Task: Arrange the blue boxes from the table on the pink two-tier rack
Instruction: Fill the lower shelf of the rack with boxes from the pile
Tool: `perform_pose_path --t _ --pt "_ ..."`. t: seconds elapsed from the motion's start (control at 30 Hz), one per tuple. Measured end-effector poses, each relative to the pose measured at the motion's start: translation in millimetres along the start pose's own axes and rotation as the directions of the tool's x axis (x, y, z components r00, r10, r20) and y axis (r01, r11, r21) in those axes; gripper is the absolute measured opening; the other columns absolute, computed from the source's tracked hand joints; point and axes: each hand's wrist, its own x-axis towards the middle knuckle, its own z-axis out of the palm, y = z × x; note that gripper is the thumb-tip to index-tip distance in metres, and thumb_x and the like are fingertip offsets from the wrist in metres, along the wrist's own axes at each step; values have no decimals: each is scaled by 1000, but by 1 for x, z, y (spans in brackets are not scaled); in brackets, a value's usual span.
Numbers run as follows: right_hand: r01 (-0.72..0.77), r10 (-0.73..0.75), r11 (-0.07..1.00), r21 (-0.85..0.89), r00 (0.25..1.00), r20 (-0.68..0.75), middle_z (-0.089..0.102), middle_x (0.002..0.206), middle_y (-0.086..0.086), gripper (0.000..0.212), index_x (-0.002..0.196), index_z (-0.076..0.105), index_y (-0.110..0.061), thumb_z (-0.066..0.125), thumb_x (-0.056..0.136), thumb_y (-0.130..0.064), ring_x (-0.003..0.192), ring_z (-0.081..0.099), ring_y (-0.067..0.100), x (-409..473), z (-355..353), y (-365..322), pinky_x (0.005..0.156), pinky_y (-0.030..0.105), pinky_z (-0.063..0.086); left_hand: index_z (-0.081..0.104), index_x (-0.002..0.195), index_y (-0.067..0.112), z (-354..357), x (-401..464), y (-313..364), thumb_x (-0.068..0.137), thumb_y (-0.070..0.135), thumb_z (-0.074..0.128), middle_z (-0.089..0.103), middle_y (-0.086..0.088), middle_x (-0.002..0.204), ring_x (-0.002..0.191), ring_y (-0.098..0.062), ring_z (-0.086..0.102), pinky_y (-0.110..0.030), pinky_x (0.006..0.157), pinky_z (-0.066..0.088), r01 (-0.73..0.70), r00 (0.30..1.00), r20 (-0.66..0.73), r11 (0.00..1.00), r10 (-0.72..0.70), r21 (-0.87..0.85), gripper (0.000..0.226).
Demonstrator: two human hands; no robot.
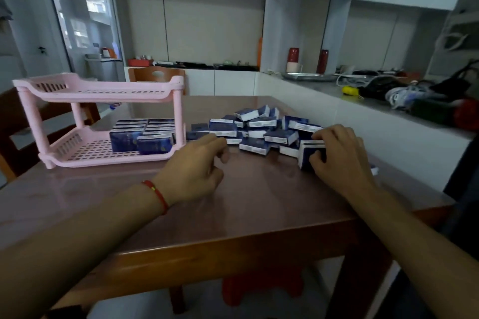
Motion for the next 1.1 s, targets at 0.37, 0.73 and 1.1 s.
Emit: perform_pose_path --t 0.37,0.73,1.1 --pt "-124 123 992 25 991 58 51 123 6 43 122 61 -22 75 82 -28 115 45 28 -9 10 16 93 41 43 58 109 14 76 67 56 86 17 62 57 -5 110 98 -24 55 -42 81 50 -47 999 0 990 48 -130 24" --pt "-75 160 749 658 985 -70 68 102 -7 16 111 66 -25 57 98 -25 92 65 9 -14 -7 13 77 27 54 61 121 21 78 64 51 86 19 73 61 8 104 87 -7 54 -26 78 49 -7 1000 23 937 16 -348 38" --pt "-127 121 991 51 987 109 51 137 2 46 131 52 -27 70 89 -24 121 38 28 1 25 27 95 42 38 62 110 24 62 56 25 82 17 72 66 6 99 86 -12 60 -13 66 40 337 937 46 861 -346 -382 31"
